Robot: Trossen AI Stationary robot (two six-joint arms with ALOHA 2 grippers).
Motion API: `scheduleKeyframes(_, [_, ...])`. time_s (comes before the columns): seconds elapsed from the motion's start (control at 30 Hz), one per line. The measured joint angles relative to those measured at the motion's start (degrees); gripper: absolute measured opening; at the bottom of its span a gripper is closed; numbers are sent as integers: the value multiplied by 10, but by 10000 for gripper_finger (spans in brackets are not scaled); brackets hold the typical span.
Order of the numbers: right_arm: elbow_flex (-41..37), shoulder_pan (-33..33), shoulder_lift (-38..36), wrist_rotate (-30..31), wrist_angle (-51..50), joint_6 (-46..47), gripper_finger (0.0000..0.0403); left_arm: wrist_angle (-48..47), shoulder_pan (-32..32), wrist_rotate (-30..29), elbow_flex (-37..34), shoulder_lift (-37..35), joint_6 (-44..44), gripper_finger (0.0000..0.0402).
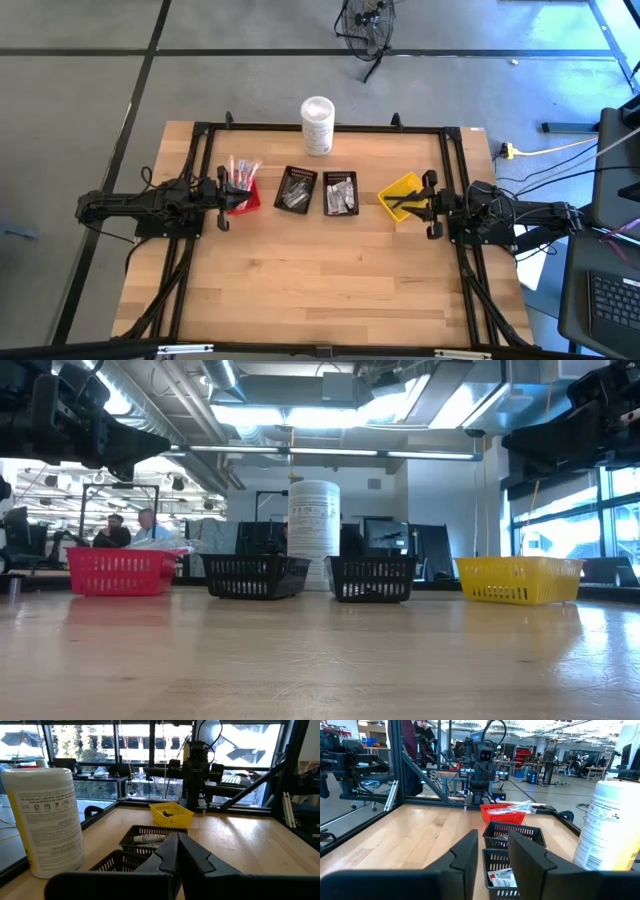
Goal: Pick & Place Travel size toiletries
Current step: Return to Home Position
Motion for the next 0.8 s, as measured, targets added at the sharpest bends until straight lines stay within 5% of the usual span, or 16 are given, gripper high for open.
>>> scheduleKeyframes(0.8, [0, 0, 0, 0, 0, 0, 117, 0, 0, 0, 0, 0, 0, 6])
